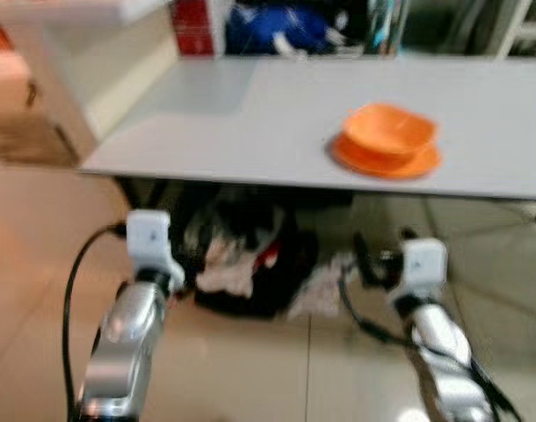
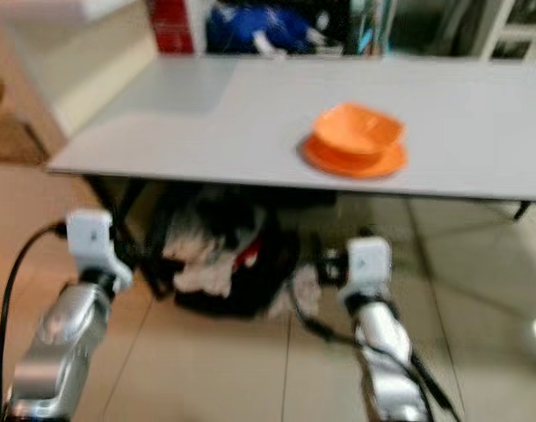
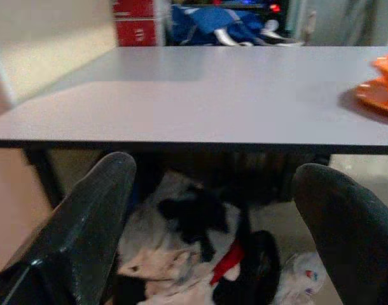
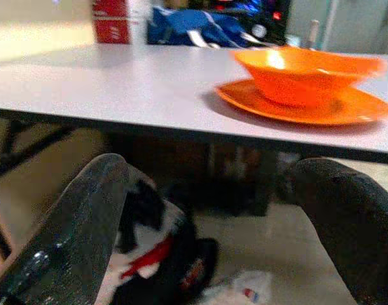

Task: Setting the table

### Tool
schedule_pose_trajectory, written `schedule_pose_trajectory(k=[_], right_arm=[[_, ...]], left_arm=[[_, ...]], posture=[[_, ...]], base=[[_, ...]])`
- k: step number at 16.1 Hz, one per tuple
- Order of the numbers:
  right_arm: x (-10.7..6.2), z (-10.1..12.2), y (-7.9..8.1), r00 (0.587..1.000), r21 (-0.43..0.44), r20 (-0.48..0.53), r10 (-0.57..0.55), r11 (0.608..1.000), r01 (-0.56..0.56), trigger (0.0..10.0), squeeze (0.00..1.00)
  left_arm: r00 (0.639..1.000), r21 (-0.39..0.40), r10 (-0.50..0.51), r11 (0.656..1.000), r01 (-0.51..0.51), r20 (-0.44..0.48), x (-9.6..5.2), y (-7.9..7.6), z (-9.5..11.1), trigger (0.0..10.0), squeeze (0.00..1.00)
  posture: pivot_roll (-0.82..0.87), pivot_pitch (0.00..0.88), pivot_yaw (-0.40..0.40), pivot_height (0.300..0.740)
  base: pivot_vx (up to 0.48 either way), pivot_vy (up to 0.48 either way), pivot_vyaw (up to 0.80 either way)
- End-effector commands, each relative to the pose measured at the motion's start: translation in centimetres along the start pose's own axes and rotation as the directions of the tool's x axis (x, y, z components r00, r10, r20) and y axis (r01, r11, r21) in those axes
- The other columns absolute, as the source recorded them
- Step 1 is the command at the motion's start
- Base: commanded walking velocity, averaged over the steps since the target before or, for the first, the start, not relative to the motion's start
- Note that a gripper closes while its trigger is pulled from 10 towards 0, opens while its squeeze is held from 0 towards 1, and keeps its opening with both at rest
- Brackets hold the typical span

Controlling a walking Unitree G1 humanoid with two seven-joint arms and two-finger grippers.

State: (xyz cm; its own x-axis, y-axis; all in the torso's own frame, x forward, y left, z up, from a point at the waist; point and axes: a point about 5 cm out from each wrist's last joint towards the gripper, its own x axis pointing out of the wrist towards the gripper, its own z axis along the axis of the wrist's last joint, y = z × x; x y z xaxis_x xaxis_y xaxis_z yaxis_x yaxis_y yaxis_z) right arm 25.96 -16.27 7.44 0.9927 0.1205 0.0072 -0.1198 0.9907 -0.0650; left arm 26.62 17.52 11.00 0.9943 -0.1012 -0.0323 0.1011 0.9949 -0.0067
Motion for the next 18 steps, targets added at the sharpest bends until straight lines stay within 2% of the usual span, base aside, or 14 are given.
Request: schedule_pose_trajectory(k=[1, 9, 16, 18], right_arm=[[-0.2, 0.0, -0.5, 1.000, -0.015, -0.008, -0.007, 1.000, 0.007, 10.0, 0.00], [-0.5, -0.2, -0.4, 1.000, -0.015, -0.025, 0.008, 1.000, -0.009, 10.0, 0.00], [-0.2, -0.1, -0.2, 1.000, -0.011, -0.027, 0.010, 1.000, -0.010, 10.0, 0.00], [-0.2, -0.1, -0.2, 1.000, -0.011, -0.025, 0.014, 1.000, -0.014, 10.0, 0.00]], left_arm=[[1.000, -0.005, -0.005, 1.000, 0.005, 0.010, 0.4, -0.4, 0.4, 10.0, 0.00], [1.000, -0.028, 0.030, 0.999, -0.030, -0.009, 0.8, -0.5, 0.3, 10.0, 0.00], [0.997, -0.036, 0.074, 0.997, -0.076, -0.036, 1.1, 0.3, 0.0, 10.0, 0.00], [0.994, -0.046, 0.102, 0.993, -0.104, -0.047, 1.0, 1.0, -0.2, 10.0, 0.00]], posture=[[-0.12, 0.000, 0.071, 0.740], [-0.13, 0.000, 0.065, 0.740], [-0.13, 0.000, 0.065, 0.740], [-0.12, 0.000, 0.063, 0.740]], base=[[0.000, 0.476, 0.00], [0.000, 0.480, 0.00], [0.000, 0.480, 0.00], [0.000, 0.480, 0.00]])
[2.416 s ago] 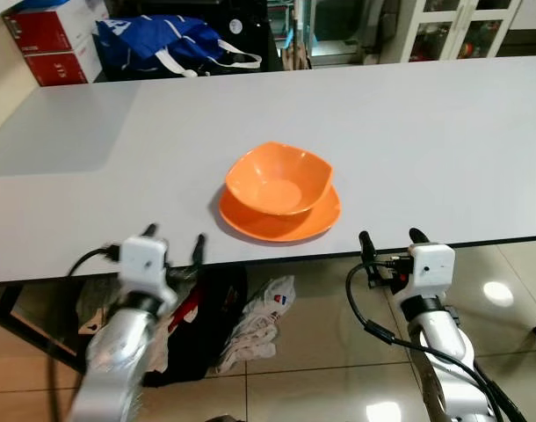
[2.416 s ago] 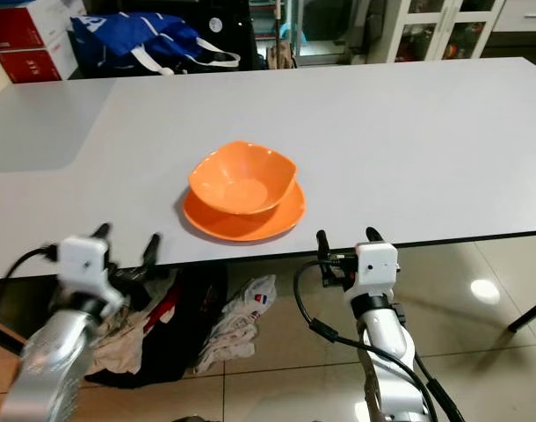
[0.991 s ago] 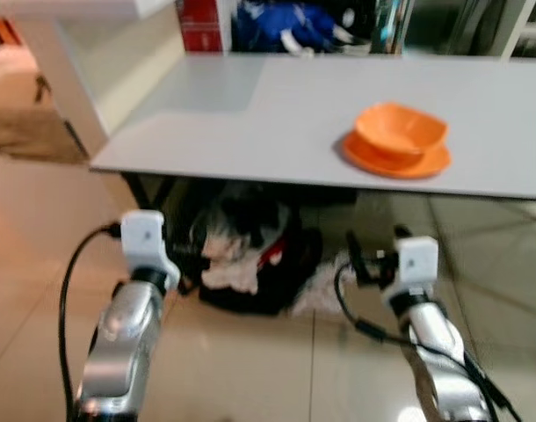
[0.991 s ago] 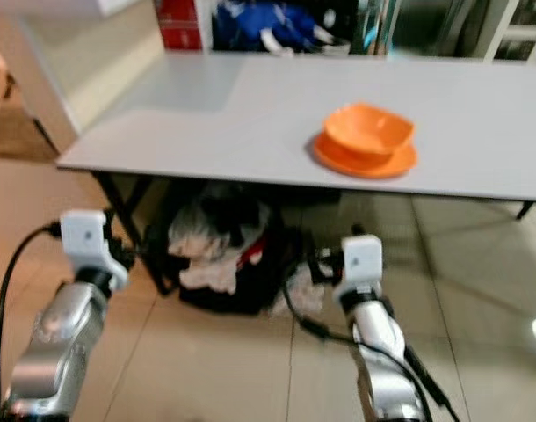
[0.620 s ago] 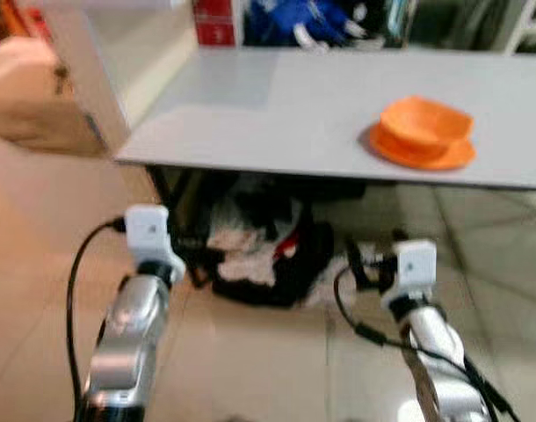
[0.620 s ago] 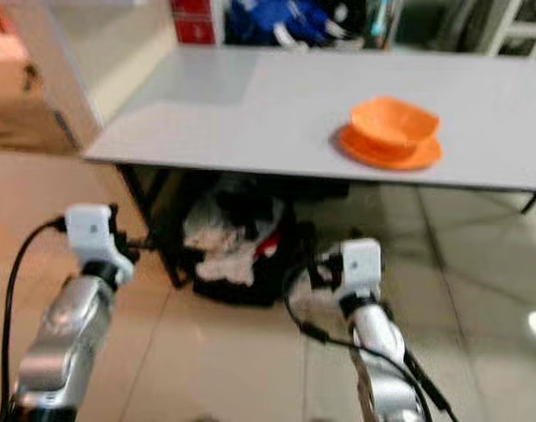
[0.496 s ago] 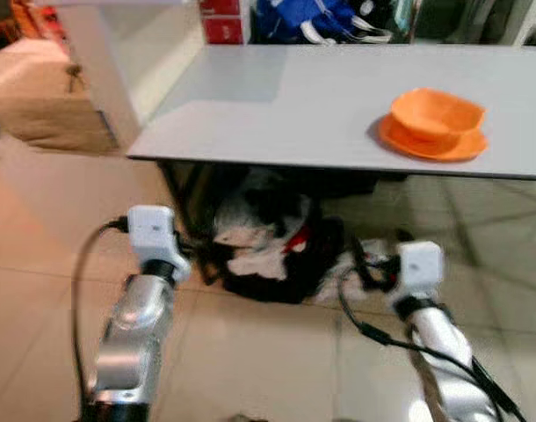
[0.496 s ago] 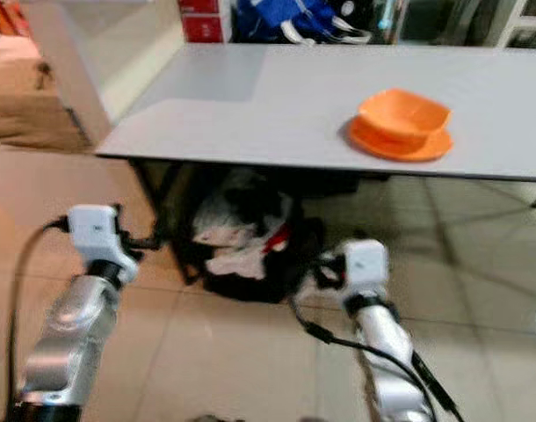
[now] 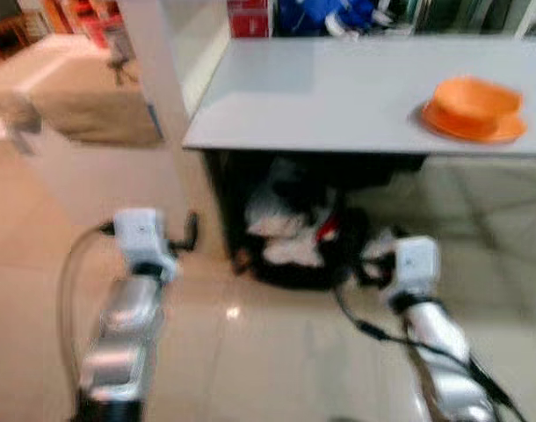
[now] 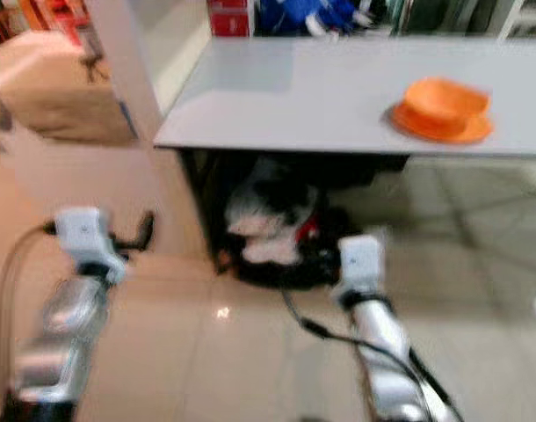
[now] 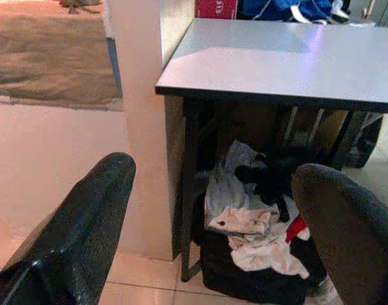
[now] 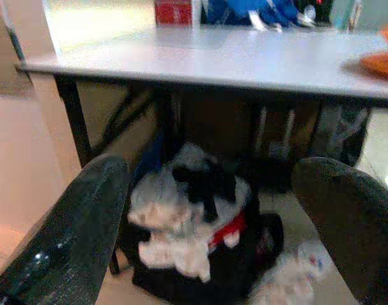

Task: Setting the table

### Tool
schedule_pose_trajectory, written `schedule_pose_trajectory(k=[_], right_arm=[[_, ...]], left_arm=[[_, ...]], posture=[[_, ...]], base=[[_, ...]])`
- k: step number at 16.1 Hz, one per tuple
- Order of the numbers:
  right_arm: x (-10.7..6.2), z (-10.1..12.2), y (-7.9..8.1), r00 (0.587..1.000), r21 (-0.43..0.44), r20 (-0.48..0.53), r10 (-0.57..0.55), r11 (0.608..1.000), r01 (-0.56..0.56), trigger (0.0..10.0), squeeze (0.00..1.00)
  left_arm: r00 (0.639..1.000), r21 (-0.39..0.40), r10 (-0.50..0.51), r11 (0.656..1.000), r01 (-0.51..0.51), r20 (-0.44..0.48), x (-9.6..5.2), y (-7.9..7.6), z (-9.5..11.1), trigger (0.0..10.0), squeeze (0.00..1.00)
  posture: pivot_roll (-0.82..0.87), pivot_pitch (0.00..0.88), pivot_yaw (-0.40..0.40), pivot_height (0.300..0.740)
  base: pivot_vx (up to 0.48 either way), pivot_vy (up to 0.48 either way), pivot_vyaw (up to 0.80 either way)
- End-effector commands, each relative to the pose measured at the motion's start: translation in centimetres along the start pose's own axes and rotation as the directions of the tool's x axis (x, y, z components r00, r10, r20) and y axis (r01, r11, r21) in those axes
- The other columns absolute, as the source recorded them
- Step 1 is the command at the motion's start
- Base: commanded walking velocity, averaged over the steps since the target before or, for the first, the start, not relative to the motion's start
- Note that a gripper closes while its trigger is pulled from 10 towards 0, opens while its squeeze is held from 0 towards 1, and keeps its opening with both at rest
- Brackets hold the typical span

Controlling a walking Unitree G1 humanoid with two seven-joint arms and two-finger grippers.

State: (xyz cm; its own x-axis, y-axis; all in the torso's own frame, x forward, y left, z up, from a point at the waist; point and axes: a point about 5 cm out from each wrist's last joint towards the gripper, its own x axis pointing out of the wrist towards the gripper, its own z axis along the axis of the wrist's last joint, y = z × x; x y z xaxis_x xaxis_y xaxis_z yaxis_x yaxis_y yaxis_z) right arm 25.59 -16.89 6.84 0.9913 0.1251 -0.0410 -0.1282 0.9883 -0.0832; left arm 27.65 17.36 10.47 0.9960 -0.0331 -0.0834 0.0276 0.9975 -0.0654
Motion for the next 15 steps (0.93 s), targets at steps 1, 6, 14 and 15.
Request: schedule_pose_trajectory(k=[1, 6, 14, 15], right_arm=[[0.2, 0.5, 0.4, 1.000, 0.007, 0.023, 0.007, 1.000, -0.007, 10.0, 0.00], [0.6, 0.6, 0.6, 1.000, 0.009, 0.024, 0.018, 1.000, -0.018, 10.0, 0.00], [1.3, 0.9, 1.2, 0.998, 0.013, 0.038, 0.042, 0.999, -0.042, 10.0, 0.00], [1.3, 1.0, 1.2, 0.998, 0.014, 0.045, 0.042, 0.999, -0.042, 10.0, 0.00]], left_arm=[[0.999, 0.014, 0.037, 0.999, -0.037, 0.007, 0.0, 1.2, 0.4, 10.0, 0.00], [0.995, 0.052, 0.101, 0.993, -0.102, 0.019, -0.4, 2.9, 0.5, 10.0, 0.00], [0.991, 0.082, 0.105, 0.990, -0.112, 0.085, -1.6, 3.3, 1.1, 10.0, 0.00], [0.982, 0.122, 0.143, 0.980, -0.158, 0.123, -2.0, 4.0, 1.6, 10.0, 0.00]], posture=[[-0.12, 0.000, 0.063, 0.740], [-0.11, 0.000, 0.060, 0.740], [-0.09, 0.000, 0.051, 0.740], [-0.09, 0.000, 0.052, 0.740]], base=[[0.000, 0.480, 0.00], [0.000, 0.343, 0.00], [0.233, 0.188, 0.00], [0.386, 0.285, 0.00]])
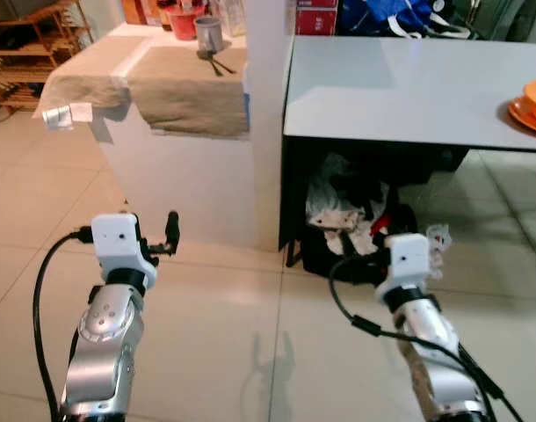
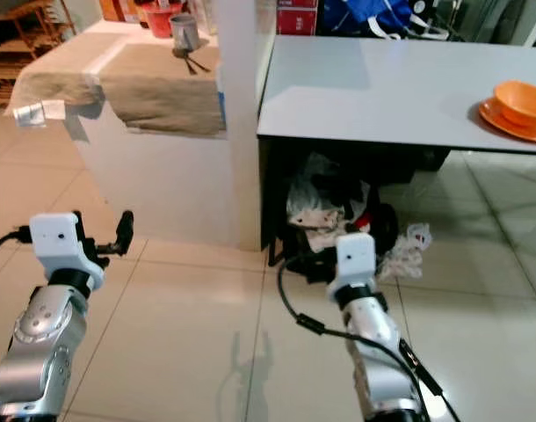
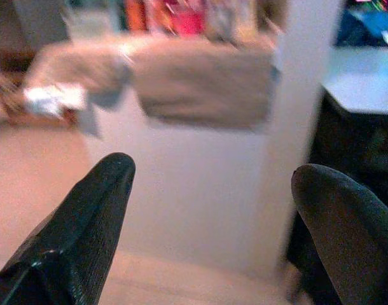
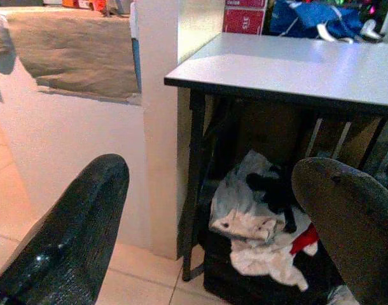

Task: Setting the table

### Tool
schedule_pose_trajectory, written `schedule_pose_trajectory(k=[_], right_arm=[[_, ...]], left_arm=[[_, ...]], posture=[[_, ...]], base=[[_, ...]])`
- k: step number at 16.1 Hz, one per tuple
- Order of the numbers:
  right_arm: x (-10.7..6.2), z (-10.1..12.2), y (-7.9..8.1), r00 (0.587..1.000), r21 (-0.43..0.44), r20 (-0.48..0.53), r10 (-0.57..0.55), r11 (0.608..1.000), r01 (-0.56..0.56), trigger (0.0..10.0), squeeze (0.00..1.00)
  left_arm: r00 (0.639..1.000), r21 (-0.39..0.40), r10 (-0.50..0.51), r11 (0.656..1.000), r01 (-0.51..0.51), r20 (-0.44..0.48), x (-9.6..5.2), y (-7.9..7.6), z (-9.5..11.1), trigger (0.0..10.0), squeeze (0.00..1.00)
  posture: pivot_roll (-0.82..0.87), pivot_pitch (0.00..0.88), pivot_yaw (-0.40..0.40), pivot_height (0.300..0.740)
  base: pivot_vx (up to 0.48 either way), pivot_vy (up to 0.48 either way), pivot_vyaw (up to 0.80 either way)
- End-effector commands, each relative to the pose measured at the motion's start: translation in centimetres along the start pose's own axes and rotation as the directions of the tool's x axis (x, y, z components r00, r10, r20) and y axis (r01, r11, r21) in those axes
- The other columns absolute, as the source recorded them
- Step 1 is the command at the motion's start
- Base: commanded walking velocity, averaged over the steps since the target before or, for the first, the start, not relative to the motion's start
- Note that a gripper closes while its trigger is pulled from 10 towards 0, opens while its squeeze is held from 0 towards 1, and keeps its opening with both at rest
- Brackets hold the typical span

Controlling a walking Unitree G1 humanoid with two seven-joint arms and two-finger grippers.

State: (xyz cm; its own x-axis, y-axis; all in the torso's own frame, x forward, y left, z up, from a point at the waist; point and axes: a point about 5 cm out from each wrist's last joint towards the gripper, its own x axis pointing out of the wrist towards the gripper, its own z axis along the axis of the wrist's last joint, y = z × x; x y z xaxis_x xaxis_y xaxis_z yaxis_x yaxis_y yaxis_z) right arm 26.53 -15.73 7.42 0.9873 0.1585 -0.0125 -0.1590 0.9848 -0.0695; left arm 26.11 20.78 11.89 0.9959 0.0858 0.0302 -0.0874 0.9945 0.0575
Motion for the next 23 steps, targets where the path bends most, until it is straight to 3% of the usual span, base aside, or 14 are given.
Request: schedule_pose_trajectory(k=[1, 3, 5, 11, 16, 23], right_arm=[[0.3, 0.4, 0.4, 1.000, 0.005, 0.022, 0.013, 1.000, -0.013, 10.0, 0.00], [0.3, 0.2, 0.7, 0.999, 0.009, 0.017, 0.027, 1.000, -0.027, 10.0, 0.00], [0.5, 0.0, 1.0, 0.999, 0.012, 0.012, 0.041, 0.999, -0.041, 10.0, 0.00], [0.9, 0.3, 1.2, 0.999, 0.015, 0.028, 0.042, 0.999, -0.043, 10.0, 0.00], [1.1, 0.6, 1.1, 0.999, 0.012, 0.044, 0.025, 1.000, -0.025, 10.0, 0.00], [0.9, 0.7, 0.9, 0.999, -0.002, 0.053, 0.011, 1.000, -0.010, 10.0, 0.00]], left_arm=[[0.995, 0.073, 0.071, 0.994, -0.077, 0.076, -0.6, 1.9, 1.3, 10.0, 0.00], [0.980, 0.140, 0.077, 0.985, -0.104, 0.182, -1.2, 2.8, 3.5, 10.0, 0.00], [0.979, 0.124, 0.040, 0.990, -0.066, 0.202, -1.2, 2.0, 4.3, 10.0, 0.00], [0.998, 0.057, -0.036, 0.998, 0.034, 0.047, -0.6, 0.4, 1.3, 10.0, 0.00], [0.986, 0.058, -0.165, 0.985, 0.163, 0.032, 1.1, -1.8, 1.5, 10.0, 0.00], [0.973, 0.078, -0.229, 0.971, 0.226, 0.023, 1.8, -2.7, 1.5, 10.0, 0.00]], posture=[[-0.08, 0.000, 0.053, 0.740], [-0.06, 0.000, 0.046, 0.740], [-0.05, 0.000, 0.041, 0.740], [-0.06, 0.000, 0.048, 0.740], [-0.08, 0.000, 0.061, 0.740], [-0.09, 0.000, 0.068, 0.740]], base=[[0.386, 0.285, 0.00], [0.369, 0.306, 0.00], [0.356, 0.321, 0.00], [0.370, 0.305, 0.00], [0.442, 0.059, 0.00], [0.475, 0.000, 0.00]])
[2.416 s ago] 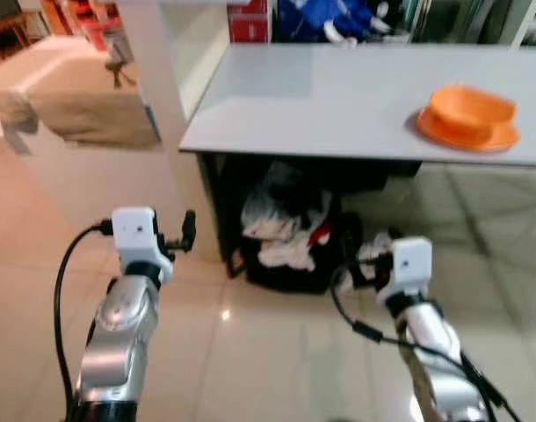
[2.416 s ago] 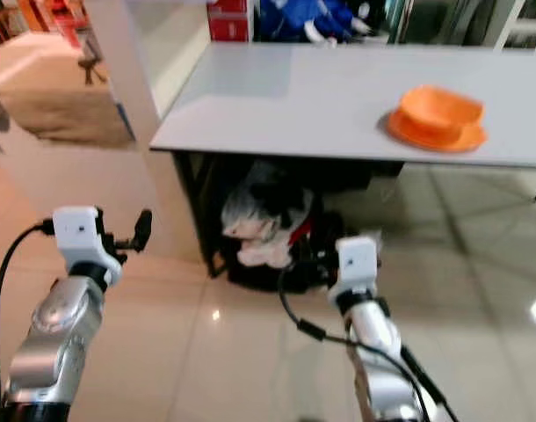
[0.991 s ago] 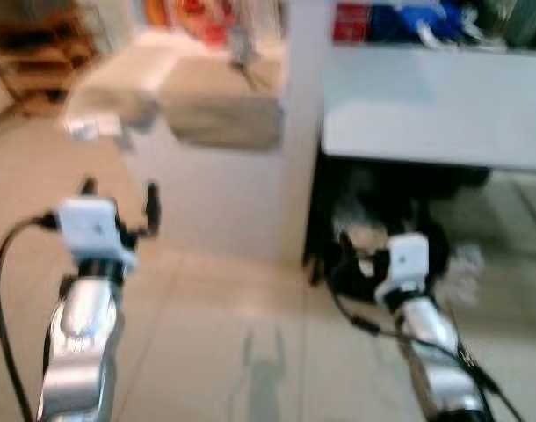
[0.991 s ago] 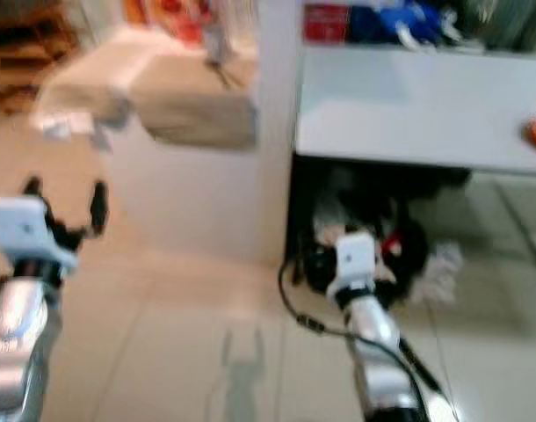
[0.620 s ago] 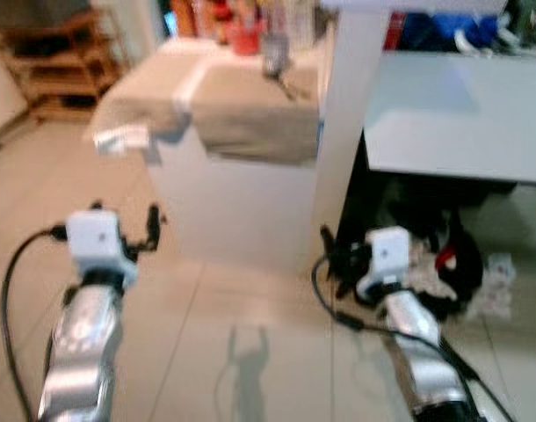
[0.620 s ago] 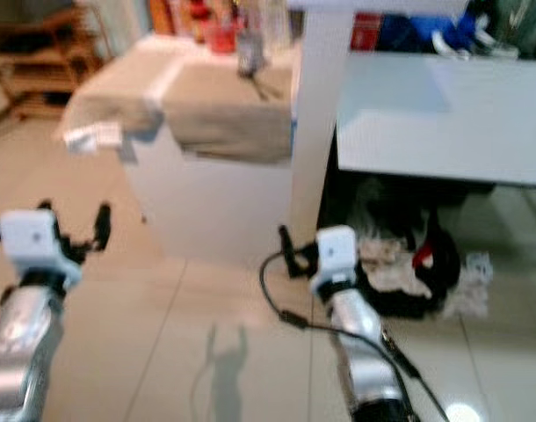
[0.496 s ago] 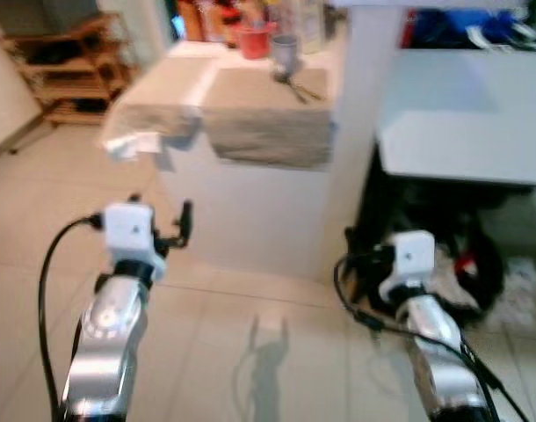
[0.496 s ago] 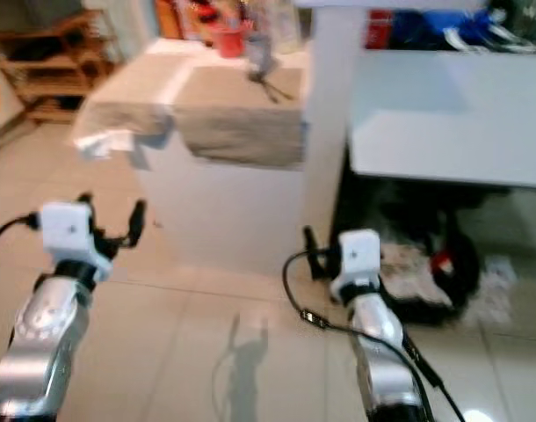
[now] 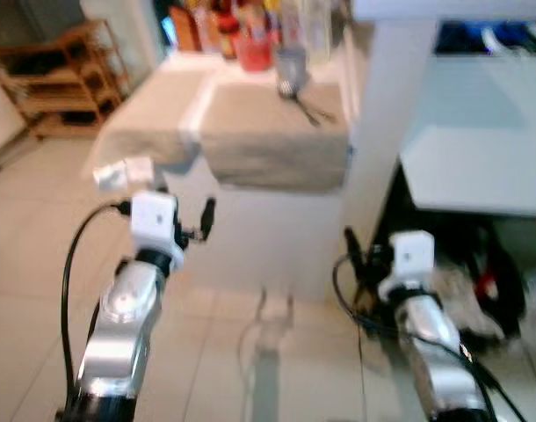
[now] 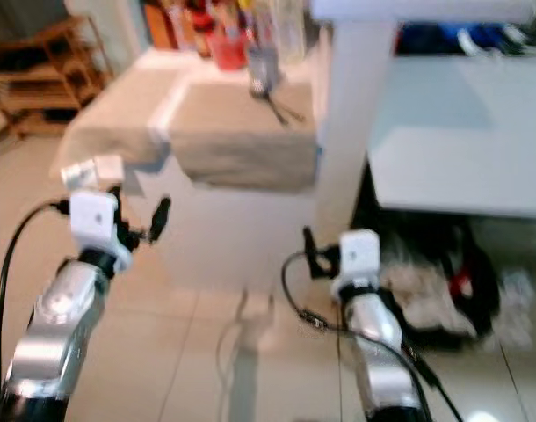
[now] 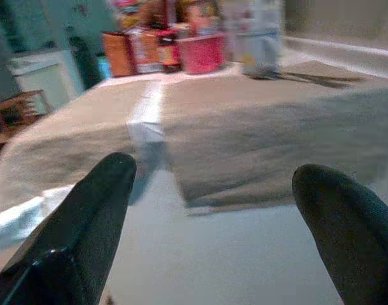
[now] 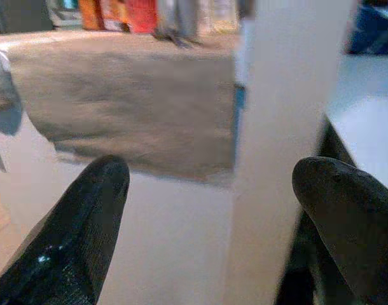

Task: Setting the table

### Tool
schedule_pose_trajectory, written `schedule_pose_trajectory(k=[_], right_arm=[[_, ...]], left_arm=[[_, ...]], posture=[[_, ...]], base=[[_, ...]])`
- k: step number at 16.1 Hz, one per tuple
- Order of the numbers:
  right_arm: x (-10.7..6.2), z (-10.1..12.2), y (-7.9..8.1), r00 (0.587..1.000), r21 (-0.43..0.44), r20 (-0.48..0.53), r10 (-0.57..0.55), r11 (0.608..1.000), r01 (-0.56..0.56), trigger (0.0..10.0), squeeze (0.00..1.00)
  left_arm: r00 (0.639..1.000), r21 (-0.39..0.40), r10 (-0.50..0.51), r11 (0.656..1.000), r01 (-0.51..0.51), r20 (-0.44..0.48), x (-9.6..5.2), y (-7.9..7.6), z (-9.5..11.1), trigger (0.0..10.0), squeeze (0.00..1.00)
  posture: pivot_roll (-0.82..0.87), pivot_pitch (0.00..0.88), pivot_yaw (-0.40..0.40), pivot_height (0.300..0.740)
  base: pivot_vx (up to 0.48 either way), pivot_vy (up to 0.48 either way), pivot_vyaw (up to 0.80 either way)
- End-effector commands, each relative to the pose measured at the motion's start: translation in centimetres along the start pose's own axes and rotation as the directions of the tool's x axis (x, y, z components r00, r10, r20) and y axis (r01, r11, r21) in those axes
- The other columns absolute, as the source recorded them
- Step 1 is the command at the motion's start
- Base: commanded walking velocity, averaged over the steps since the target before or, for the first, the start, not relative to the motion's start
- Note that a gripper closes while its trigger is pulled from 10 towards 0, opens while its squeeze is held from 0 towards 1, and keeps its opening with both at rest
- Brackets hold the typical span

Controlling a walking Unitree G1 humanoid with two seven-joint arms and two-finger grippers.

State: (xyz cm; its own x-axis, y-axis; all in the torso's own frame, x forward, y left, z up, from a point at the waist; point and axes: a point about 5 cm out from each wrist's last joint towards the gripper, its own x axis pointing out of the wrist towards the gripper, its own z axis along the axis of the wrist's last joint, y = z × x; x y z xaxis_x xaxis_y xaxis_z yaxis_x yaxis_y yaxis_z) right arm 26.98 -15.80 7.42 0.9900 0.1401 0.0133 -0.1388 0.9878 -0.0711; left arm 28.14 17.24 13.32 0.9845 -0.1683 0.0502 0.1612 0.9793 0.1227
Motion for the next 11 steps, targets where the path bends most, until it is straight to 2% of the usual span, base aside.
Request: schedule_pose_trajectory(k=[1, 5, 11], right_arm=[[0.5, 0.9, 0.9, 0.999, -0.003, 0.037, 0.020, 1.000, -0.020, 10.0, 0.00], [1.1, 2.8, 1.2, 0.994, -0.007, 0.107, 0.018, 1.000, -0.017, 10.0, 0.00], [1.4, 4.6, 1.2, 0.986, 0.002, 0.166, 0.006, 1.000, -0.006, 10.0, 0.00]], left_arm=[[1.000, 0.017, 0.014, 1.000, -0.014, -0.010, -0.1, 0.8, -0.1, 10.0, 0.00], [1.000, 0.017, -0.002, 1.000, 0.002, 0.002, 0.1, 0.5, 0.1, 10.0, 0.00], [1.000, 0.004, 0.012, 1.000, -0.012, 0.011, 0.3, 0.8, 0.4, 10.0, 0.00]], posture=[[-0.09, 0.000, 0.069, 0.740], [-0.09, 0.000, 0.073, 0.740], [-0.09, 0.000, 0.070, 0.740]], base=[[0.480, 0.000, 0.00], [0.480, 0.000, 0.00], [0.000, 0.000, 0.00]])
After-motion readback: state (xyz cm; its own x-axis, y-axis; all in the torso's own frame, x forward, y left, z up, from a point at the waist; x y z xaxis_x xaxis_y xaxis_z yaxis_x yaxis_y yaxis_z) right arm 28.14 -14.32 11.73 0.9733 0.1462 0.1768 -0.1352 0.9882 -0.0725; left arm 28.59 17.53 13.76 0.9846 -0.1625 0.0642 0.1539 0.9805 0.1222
